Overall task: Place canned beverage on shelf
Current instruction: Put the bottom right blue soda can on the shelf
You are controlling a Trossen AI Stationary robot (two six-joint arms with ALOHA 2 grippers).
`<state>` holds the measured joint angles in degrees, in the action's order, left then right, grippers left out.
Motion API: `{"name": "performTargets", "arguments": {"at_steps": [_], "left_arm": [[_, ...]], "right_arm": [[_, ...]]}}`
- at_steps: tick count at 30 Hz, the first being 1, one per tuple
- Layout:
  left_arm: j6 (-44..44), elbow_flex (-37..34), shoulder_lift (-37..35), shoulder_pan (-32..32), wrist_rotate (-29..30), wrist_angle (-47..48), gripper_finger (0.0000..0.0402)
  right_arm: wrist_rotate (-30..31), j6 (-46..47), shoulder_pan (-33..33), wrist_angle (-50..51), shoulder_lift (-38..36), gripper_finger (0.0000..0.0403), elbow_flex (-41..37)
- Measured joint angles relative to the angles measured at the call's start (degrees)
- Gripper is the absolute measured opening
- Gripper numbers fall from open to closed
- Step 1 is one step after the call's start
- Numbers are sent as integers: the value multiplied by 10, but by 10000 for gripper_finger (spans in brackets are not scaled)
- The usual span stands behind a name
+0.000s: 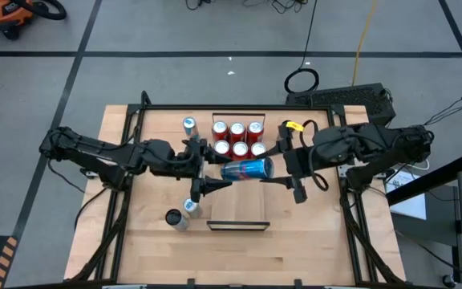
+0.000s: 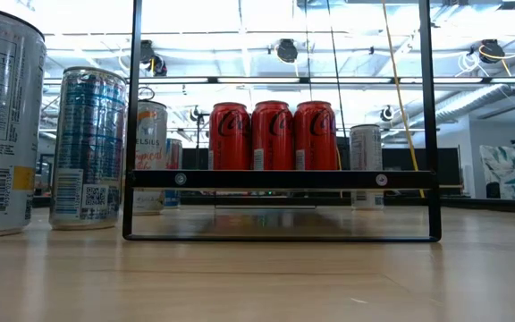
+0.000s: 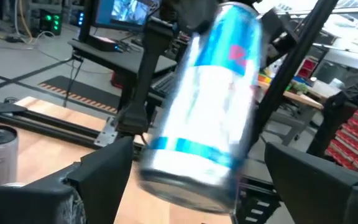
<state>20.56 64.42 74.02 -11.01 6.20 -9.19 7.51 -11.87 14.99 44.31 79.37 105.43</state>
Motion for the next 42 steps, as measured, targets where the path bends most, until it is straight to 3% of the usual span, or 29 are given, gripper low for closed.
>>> {"name": "performTargets", "arguments": {"at_steps": [8, 21, 27, 33, 42], "left_arm": [[1, 0, 0, 26, -45, 12, 360], [3, 0, 0, 28, -87, 8, 246], [11, 0, 0, 28, -97, 8, 231], [24, 0, 0, 28, -101, 7, 232], [16, 0, 0, 28, -91, 0, 231]], "right_arm": [[-18, 0, -17, -18, 3, 208, 0], [-50, -3, -27, -30, 3, 208, 0], [-48, 5, -27, -30, 3, 211, 0], [-47, 69, -26, -26, 3, 250, 0], [-44, 261, -22, -35, 3, 317, 0]]}}
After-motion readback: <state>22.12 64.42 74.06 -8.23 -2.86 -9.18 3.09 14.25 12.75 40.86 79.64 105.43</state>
